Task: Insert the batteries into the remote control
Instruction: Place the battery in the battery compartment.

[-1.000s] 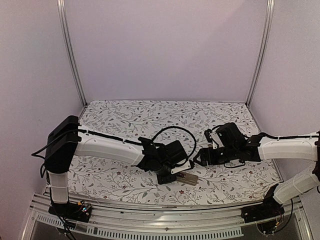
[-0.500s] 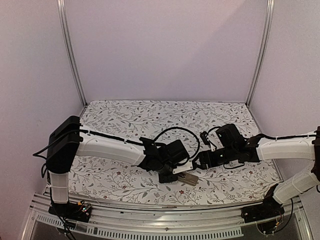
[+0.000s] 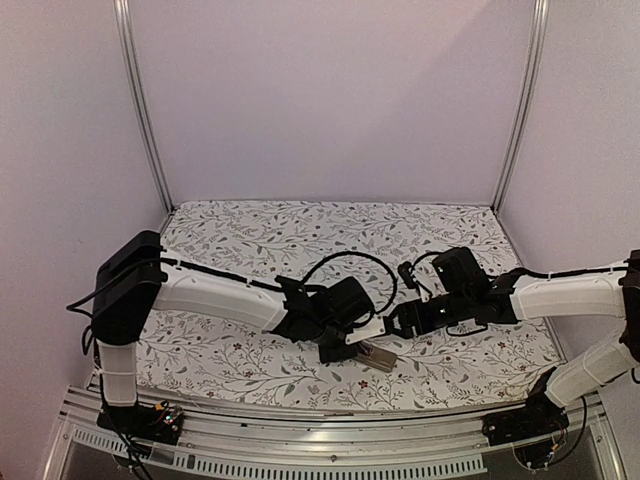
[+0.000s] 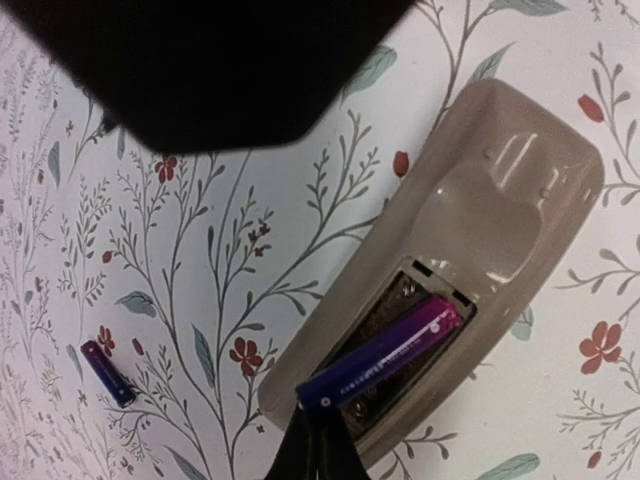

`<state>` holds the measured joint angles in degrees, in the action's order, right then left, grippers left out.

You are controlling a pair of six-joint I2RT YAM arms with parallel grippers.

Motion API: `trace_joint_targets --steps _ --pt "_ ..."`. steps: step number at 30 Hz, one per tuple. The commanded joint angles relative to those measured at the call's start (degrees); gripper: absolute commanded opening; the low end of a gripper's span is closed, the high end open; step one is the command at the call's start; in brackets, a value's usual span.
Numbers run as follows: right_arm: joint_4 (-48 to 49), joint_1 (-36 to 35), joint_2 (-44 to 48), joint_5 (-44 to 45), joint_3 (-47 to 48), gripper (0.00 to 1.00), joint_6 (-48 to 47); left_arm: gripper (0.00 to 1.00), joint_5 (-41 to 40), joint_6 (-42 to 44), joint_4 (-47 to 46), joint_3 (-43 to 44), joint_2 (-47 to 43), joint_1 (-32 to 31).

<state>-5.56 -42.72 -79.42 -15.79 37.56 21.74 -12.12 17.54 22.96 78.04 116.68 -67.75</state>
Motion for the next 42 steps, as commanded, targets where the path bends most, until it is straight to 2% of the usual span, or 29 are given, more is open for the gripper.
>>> trace_joint_targets --steps 1,5,8,15,24,29,32,35,39,42 --pt "2.49 -0.79 -0.58 -5.87 -0.08 0.76 -4.44 0.0 2.54 -2.62 -3.34 -3.59 -0.66 1.67" --pt "7.4 -0.76 -1.5 -8.99 -0.83 0.73 -6.39 0.0 2.7 -4.26 -6.66 -7.1 -3.2 2.31" --pt "11.34 -0.78 -1.75 -8.14 -1.98 0.71 -7.53 0.0 3.59 -5.45 -8.24 -8.01 -3.09 2.6" --pt "11.18 -0.78 -4.65 -8.8 -1.84 0.62 -9.9 0.0 5.2 -7.39 -9.84 -11.09 -5.26 2.77" --pt "12.85 -0.85 -3.35 -10.05 -3.3 0.62 -10.57 0.01 6.11 -9.57 -10.34 -14.17 -8.97 3.27" --pt "12.46 -0.87 -4.32 -10.35 -2.45 0.62 -10.74 0.2 6.88 -9.56 -9.56 -14.45 -10.23 3.84" --pt "10.79 -0.88 -4.06 -9.92 -1.43 0.61 -11.96 0.38 8.82 -9.54 -9.16 -15.74 -14.24 5.38" --pt "8.34 -0.93 -3.65 -9.07 0.7 0.6 -15.43 0.56 14.24 -10.73 -10.4 -19.14 -19.62 8.74" --pt "4.36 -1.11 -4.48 -9.64 4.7 0.59 -21.95 0.63 16.45 -12.32 -16.06 -26.36 -25.44 10.09" --pt "1.17 -1.84 -6.15 -7.6 7.84 0.62 -28.24 0.69 17.36 -12.22 -29.12 -37.02 -30.82 9.43"
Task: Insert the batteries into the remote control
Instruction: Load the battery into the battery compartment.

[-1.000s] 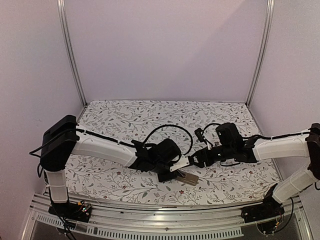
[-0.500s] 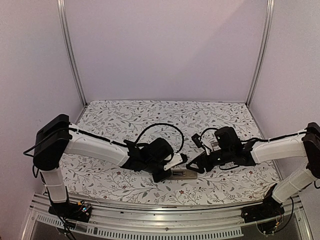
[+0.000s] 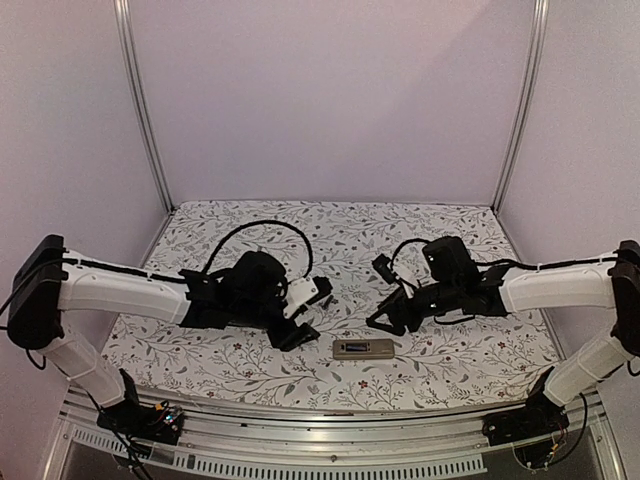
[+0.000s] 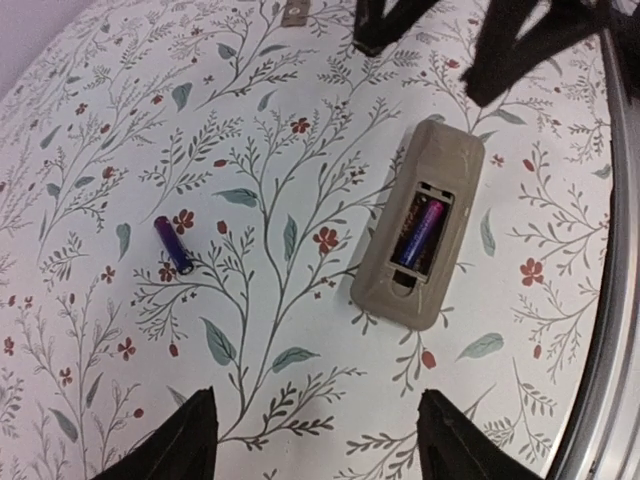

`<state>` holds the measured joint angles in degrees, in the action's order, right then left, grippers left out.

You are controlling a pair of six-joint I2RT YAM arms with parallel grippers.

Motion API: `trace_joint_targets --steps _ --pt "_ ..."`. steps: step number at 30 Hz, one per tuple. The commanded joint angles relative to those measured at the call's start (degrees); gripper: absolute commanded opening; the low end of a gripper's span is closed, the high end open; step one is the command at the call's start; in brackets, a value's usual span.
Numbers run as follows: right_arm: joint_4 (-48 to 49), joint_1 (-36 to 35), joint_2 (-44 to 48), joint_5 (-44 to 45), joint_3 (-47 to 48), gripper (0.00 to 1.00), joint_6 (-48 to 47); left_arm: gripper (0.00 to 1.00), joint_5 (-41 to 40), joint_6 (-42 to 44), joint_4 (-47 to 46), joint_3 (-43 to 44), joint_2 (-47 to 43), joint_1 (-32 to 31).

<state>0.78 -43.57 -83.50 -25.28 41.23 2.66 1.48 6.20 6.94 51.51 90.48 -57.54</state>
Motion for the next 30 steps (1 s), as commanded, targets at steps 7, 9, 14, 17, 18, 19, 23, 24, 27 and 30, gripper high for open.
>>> trace_joint_targets --steps 7,9,14,17,18,19,23,24,27,30 --pt "-14.64 -1.87 -11.24 3.35 14.82 0.7 -24.7 0.88 6.47 8.27 -43.67 -23.81 -4.47 -0.81" --pt "-17.51 -2.02 -14.55 3.46 18.01 0.7 -28.04 0.88 5.17 10.37 -44.94 -22.66 0.1 -1.59" --pt "-24.31 -3.56 -21.75 2.74 23.01 0.66 -32.04 0.87 7.02 8.11 -59.25 -28.49 2.92 -2.43" --pt "-26.29 -5.51 -23.49 3.61 23.97 0.63 -33.76 0.86 8.0 8.81 -58.49 -28.27 5.05 -3.4" --pt "-26.59 -5.85 -23.76 3.36 23.86 0.61 -34.26 0.85 7.28 9.56 -58.07 -27.88 5.93 -3.97" --pt "-26.57 -5.9 -23.73 3.0 23.63 0.61 -34.37 0.85 6.34 10.02 -58.12 -27.61 6.74 -4.52" --pt "-26.86 -5.91 -23.7 3.08 23.4 0.59 -33.67 0.85 6.42 9.71 -59.04 -27.06 9.04 -4.97" --pt "-26.88 -6.03 -23.87 3.84 23.6 0.56 -33.26 0.85 6.63 9.78 -59.19 -26.8 9.6 -5.01" --pt "-27.41 -6.22 -25.16 5.98 24.49 0.53 -32.56 0.84 6.34 10.37 -59.21 -26.4 10.84 -5.12" --pt "-28.15 -6.46 -25.68 6.86 25.14 0.52 -32.95 0.83 6.3 10.66 -58.6 -25.92 11.42 -5.1"
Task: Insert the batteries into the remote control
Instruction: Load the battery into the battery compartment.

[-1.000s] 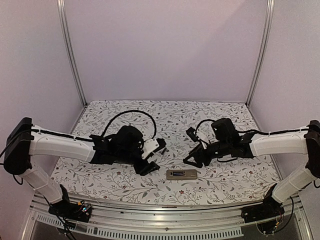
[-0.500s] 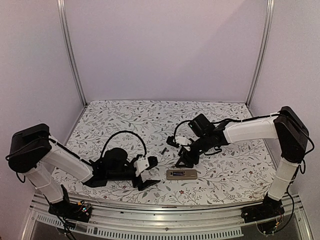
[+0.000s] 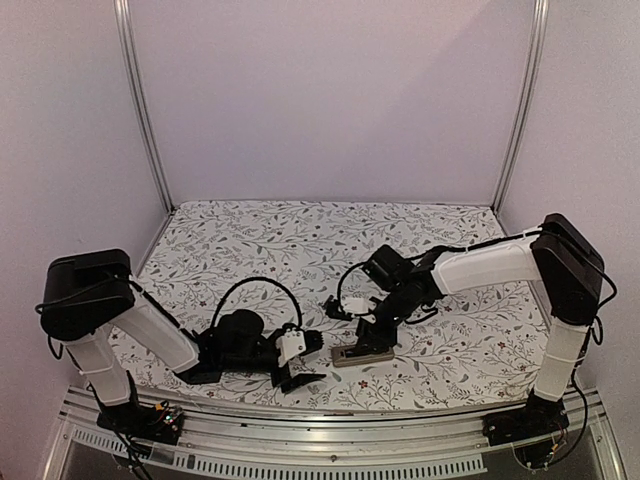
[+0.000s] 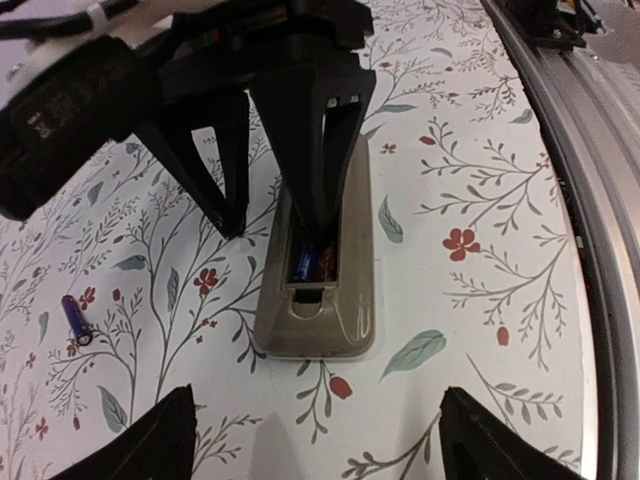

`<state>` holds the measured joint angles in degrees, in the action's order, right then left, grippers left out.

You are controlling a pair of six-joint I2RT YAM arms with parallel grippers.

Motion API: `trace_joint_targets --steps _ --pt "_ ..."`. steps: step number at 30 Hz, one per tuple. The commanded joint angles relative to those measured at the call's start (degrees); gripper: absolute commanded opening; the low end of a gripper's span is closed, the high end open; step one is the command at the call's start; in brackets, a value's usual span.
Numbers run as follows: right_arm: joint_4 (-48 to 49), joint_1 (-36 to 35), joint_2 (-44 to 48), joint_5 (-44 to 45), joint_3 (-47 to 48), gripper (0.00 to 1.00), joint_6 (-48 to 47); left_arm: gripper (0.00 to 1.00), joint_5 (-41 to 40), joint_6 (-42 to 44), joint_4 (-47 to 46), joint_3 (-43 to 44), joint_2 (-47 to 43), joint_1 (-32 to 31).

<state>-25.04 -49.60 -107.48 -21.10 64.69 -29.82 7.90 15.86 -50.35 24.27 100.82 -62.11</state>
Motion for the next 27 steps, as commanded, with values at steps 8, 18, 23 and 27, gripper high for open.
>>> trace_joint_targets --steps 8,18,23,27 --pt "-4.05 -1.8 -3.54 6.19 3.32 0.42 -2.67 0.8 0.78 1.97 0.97 3.05 2.87 -0.58" --pt "-3.86 -2.53 -5.86 4.46 5.2 0.17 -3.29 0.77 1.68 4.88 2.41 5.54 5.91 -0.67" --pt "-3.77 -2.53 -5.66 5.14 5.14 0.14 -4.14 0.77 1.25 4.78 2.27 4.59 4.81 -0.65" --pt "-4.04 -2.64 -5.31 4.88 5.62 0.29 -4.31 0.76 0.85 4.86 2.53 4.46 4.23 -0.72"
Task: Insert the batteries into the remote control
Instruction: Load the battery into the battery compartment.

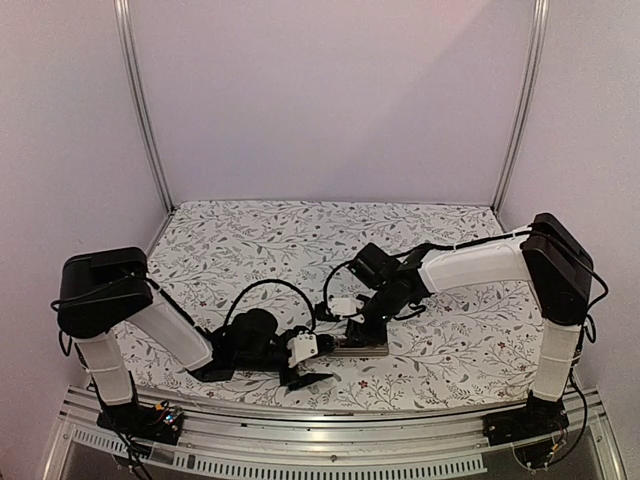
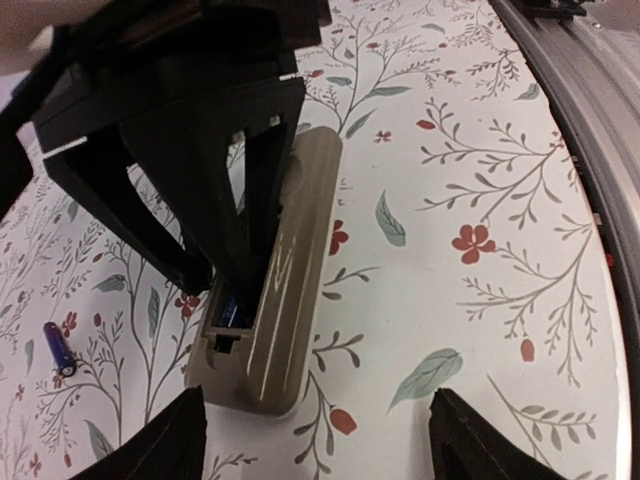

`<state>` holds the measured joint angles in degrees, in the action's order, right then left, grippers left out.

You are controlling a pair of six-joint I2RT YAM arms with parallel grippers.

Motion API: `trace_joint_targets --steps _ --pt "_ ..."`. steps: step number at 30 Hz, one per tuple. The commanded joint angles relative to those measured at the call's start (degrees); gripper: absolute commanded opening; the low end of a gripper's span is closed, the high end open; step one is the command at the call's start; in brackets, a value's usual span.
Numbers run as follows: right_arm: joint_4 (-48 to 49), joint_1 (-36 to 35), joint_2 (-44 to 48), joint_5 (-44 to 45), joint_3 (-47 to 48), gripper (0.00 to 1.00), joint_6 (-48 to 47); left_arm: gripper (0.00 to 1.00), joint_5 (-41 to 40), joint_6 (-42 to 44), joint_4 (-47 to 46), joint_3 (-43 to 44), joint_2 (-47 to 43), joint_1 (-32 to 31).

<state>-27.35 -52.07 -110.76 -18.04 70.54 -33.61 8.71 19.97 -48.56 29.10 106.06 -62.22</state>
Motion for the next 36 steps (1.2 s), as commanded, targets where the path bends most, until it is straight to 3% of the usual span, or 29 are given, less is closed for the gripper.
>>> trace_joint_targets --steps 1,8,17,27,32,36 --pt "-1.74 -0.28 -1.86 1.71 -0.31 0.31 -0.58 0.76 -0.02 0.84 0.82 -0.31 -1.03 -0.67" --pt "-2.44 -0.9 0.54 0.95 -1.13 0.44 -0.19 0.77 -0.84 1.95 2.2 -0.1 -1.63 -0.63" --pt "-1.01 -0.92 3.75 -3.64 -0.76 0.47 0.49 0.77 -1.32 2.26 3.7 0.14 -2.36 -0.9" --pt "-0.46 -0.76 4.92 -2.99 -0.68 0.47 1.31 0.77 -1.37 0.49 5.79 0.25 -4.68 -0.82" --pt "3.73 2.77 9.34 -5.3 -1.66 0.48 5.71 0.77 -0.15 -6.38 10.35 2.37 -8.96 1.87" --pt "10.54 7.79 14.89 -4.76 -5.47 0.47 14.55 0.69 -4.53 -20.32 21.3 9.85 -9.27 7.95"
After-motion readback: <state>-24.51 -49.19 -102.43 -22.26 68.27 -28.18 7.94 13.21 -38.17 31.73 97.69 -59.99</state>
